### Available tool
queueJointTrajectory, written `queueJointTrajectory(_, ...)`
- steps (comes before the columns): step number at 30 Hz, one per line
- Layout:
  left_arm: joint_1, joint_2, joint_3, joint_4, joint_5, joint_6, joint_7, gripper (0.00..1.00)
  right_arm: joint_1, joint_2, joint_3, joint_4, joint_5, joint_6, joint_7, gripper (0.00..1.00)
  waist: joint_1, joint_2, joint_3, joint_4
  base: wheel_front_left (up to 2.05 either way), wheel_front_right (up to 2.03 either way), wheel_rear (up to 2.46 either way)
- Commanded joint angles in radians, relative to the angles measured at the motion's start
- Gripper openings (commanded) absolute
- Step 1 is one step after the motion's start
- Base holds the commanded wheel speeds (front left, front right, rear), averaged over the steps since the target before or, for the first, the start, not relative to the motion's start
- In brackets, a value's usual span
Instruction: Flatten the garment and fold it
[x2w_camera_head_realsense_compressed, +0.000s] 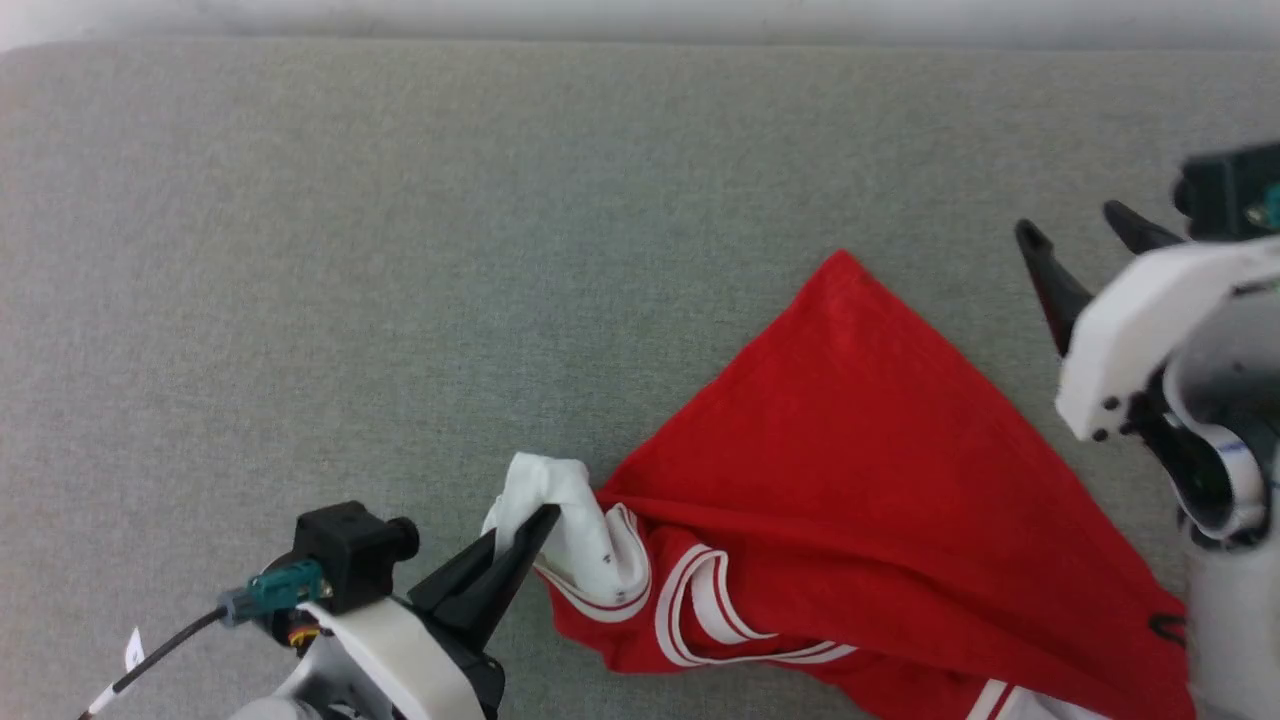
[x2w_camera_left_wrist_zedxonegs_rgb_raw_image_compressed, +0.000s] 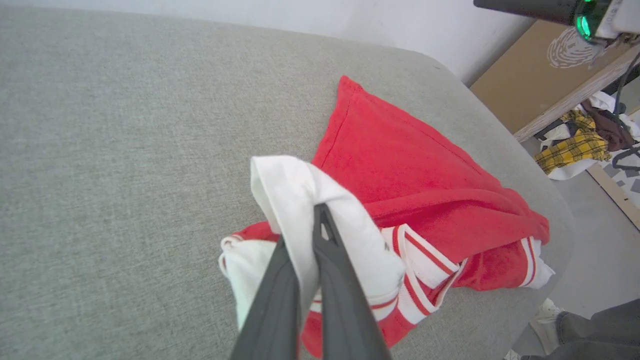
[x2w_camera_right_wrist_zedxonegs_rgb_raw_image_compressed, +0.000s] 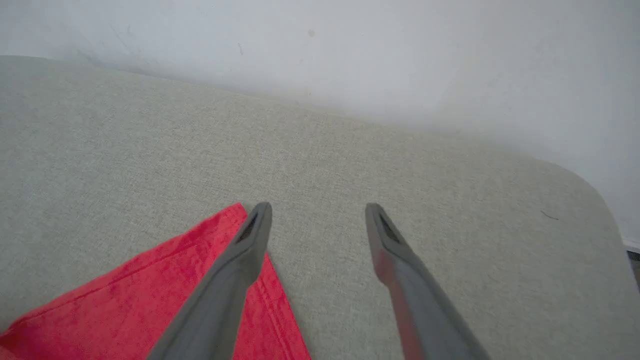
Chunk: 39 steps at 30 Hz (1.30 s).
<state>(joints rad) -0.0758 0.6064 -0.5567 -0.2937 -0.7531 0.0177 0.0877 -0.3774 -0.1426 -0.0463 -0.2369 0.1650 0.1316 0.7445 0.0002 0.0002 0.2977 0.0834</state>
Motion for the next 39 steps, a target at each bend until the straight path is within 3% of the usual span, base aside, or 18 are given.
queueJointTrajectory(1, -0.024, -0.01, -0.007, 0.003, 0.007, -0.011, -0.006, 0.0, -0.042, 0.003, 0.014, 0.054, -0.004, -0.001, 0.014, 1.0, -0.0002, -0.0002, 0.074, 0.065, 0.0, 0.0, 0.0)
queueJointTrajectory(8, -0.086, -0.051, -0.035, 0.042, 0.013, -0.052, -0.017, 0.0, -0.167, -0.056, 0.138, 0.278, -0.011, -0.001, 0.081, 1.0, -0.0002, -0.0002, 0.137, 0.139, 0.0, 0.0, 0.0)
queueJointTrajectory(19, -0.13, -0.081, -0.054, 0.098, 0.006, -0.085, -0.037, 0.0, -0.187, -0.101, 0.22, 0.407, 0.081, -0.001, 0.129, 1.0, -0.0002, -0.0002, 0.16, 0.183, 0.0, 0.0, 0.0)
queueJointTrajectory(20, -0.132, -0.082, -0.054, 0.101, 0.005, -0.086, -0.037, 0.0, -0.188, -0.104, 0.219, 0.418, 0.081, -0.001, 0.133, 0.65, -0.0002, -0.0002, 0.161, 0.183, 0.0, 0.0, 0.0)
queueJointTrajectory(21, -0.135, -0.083, -0.055, 0.104, 0.004, -0.087, -0.038, 0.0, -0.188, -0.107, 0.219, 0.429, 0.08, -0.001, 0.138, 0.47, -0.0002, -0.0002, 0.161, 0.183, 0.0, 0.0, 0.0)
queueJointTrajectory(22, -0.137, -0.083, -0.055, 0.108, 0.003, -0.088, -0.038, 0.0, -0.188, -0.107, 0.216, 0.437, 0.08, -0.001, 0.141, 0.18, -0.0002, -0.0002, 0.16, 0.183, 0.0, 0.0, 0.0)
queueJointTrajectory(23, -0.138, -0.083, -0.055, 0.111, 0.001, -0.089, -0.038, 0.0, -0.188, -0.106, 0.214, 0.442, 0.081, -0.001, 0.142, 0.0, -0.0002, -0.0002, 0.157, 0.182, 0.0, 0.0, 0.0)
queueJointTrajectory(28, -0.132, -0.077, -0.044, 0.12, -0.008, -0.087, -0.049, 0.0, -0.195, -0.109, 0.221, 0.434, 0.068, -0.001, 0.099, 0.0, -0.0002, -0.0002, 0.119, 0.158, 0.0, 0.0, 0.0)
queueJointTrajectory(32, -0.126, -0.076, -0.031, 0.123, -0.003, -0.075, -0.073, 0.0, -0.186, -0.11, 0.206, 0.413, 0.053, -0.001, 0.0, 0.0, -0.0002, -0.0002, 0.06, 0.134, 0.0, 0.0, 0.0)
queueJointTrajectory(39, -0.12, -0.083, 0.013, 0.142, 0.062, -0.002, -0.161, 0.0, -0.113, -0.072, 0.131, 0.351, 0.047, -0.001, -0.158, 0.0, -0.0002, -0.0002, -0.065, 0.075, 0.0, 0.0, 0.0)
